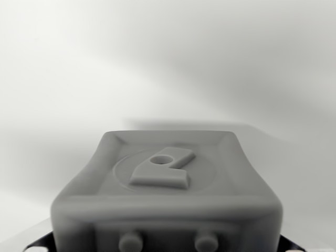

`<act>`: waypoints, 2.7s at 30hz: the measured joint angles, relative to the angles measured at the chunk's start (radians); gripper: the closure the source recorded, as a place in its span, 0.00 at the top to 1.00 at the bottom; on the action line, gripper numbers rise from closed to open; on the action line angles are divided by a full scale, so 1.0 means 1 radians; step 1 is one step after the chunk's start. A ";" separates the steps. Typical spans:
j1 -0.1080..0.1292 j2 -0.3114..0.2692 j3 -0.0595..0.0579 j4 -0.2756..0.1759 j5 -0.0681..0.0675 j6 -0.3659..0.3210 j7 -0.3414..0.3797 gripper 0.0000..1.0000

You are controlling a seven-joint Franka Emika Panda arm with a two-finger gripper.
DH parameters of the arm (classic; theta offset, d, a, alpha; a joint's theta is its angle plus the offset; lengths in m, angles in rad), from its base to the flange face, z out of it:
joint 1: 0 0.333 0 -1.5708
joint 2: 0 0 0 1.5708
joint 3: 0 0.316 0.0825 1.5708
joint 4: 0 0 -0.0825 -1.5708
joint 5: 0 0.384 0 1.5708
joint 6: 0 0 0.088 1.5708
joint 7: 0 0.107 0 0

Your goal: Destack cube

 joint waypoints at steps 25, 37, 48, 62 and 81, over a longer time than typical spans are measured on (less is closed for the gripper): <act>0.013 0.052 -0.013 0.015 0.000 0.038 0.000 1.00; 0.013 0.052 -0.013 0.016 0.000 0.038 0.000 1.00; 0.013 0.052 -0.013 0.016 0.000 0.038 0.000 1.00; 0.013 0.042 -0.013 0.014 0.000 0.032 0.000 1.00; 0.001 -0.091 0.002 -0.018 0.010 -0.066 -0.008 1.00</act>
